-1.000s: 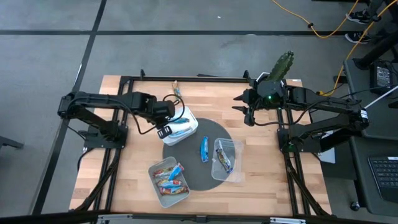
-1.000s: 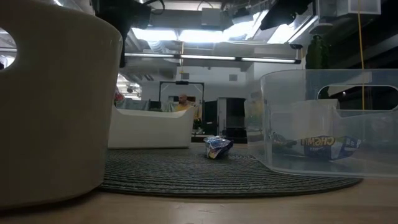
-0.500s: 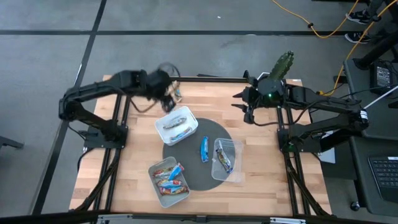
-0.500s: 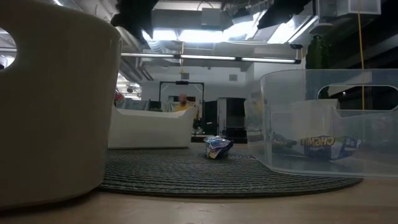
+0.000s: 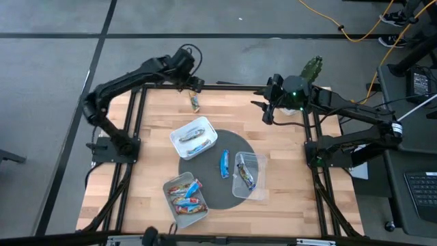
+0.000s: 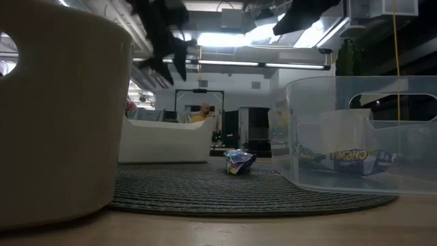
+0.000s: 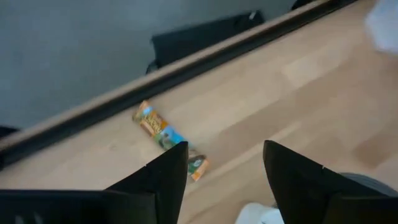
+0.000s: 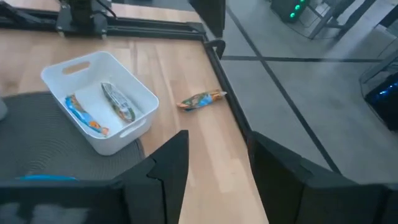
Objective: Pick and place Granola Bars by type
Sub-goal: Put the orange granola bar into the white bin
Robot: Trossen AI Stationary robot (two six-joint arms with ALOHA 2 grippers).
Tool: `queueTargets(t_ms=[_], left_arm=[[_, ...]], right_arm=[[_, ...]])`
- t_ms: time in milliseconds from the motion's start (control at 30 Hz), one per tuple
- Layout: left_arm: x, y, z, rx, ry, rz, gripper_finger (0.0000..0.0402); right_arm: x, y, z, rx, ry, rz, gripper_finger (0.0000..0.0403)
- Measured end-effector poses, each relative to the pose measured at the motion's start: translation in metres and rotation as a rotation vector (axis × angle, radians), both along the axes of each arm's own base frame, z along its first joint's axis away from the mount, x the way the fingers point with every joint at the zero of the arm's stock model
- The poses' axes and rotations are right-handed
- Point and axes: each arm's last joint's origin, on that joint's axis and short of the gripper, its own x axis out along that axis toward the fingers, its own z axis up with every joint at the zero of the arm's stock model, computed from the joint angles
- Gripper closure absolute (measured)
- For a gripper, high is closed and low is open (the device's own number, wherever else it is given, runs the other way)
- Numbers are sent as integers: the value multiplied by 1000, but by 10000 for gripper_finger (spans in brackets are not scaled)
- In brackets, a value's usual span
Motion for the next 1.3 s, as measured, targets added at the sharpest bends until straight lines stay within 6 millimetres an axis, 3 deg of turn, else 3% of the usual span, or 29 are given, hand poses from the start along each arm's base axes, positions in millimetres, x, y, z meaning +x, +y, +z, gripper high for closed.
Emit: queueTargets(t_ms=[167,300,467,700,1300], left_arm=[[11,33,-49,-127,101,21,184],[19,48,-83,-261,114,-32,162],[24,59,-113,-298,195,-25,137],[14,72,-144,-354,335,55,131],[22,75,-150,-347,279,72,131]], right_arm=[[-1,-4,0,-11,6,-10,236],[-2,-7,0,-12,6,-24,236],[-4,-12,0,-12,5,-46,236],[-2,-19,-2,-12,8,-68,236],[14,-24,-15,6,43,-4,236]])
